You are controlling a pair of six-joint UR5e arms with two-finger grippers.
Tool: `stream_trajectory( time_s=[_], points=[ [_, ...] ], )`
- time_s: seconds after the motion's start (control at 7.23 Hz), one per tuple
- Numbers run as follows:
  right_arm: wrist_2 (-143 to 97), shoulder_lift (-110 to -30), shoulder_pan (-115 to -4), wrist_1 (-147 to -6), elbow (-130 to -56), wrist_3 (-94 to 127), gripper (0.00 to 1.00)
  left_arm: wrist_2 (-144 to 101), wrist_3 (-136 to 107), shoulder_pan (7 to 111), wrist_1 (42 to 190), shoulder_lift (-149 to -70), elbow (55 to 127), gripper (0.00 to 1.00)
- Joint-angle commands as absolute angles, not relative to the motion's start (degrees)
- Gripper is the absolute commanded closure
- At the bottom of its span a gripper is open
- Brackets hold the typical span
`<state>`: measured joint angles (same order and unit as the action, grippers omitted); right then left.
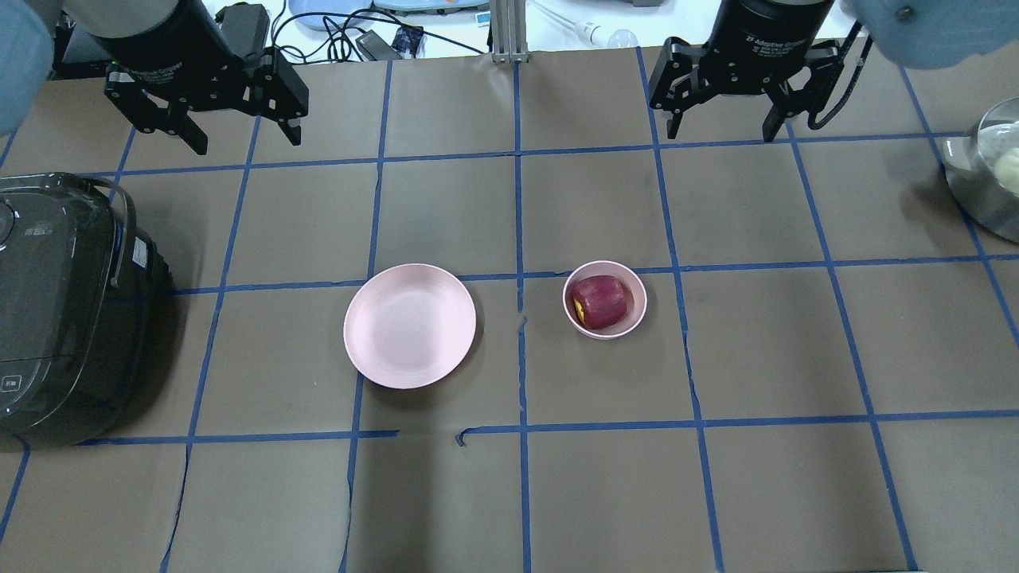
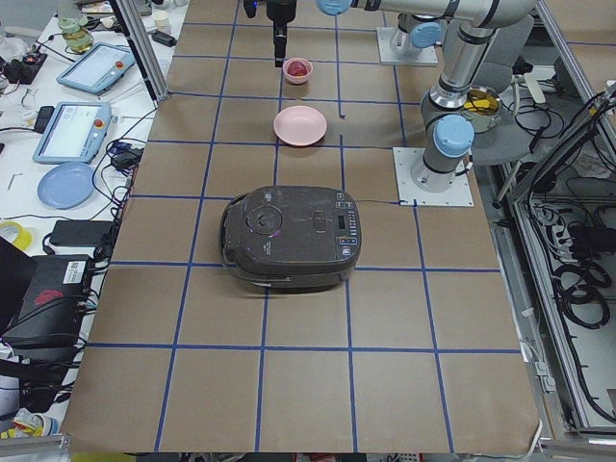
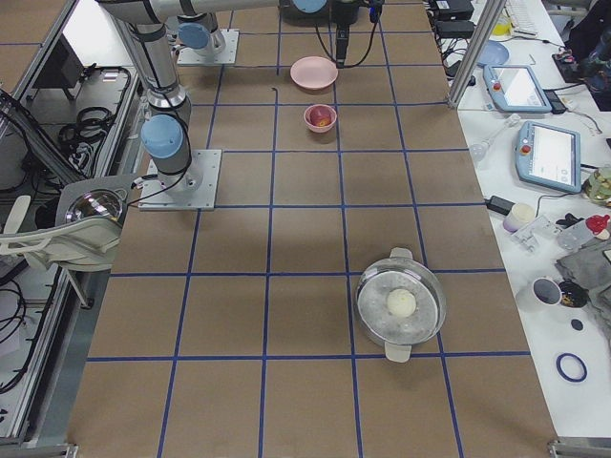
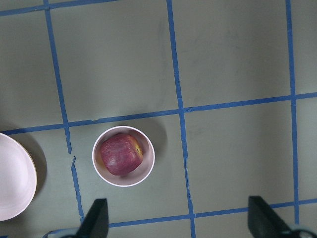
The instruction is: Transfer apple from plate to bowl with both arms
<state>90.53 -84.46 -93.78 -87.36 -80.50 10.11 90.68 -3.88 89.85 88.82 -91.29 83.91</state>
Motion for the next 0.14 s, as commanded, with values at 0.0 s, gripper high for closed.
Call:
stream_trajectory(
  time_s=[0.0],
  points=[
    [90.5, -84.5, -93.8, -87.5, -80.5, 10.1, 0.00, 90.7, -3.5, 90.0, 88.8, -91.3, 83.8, 0.00]
  ],
)
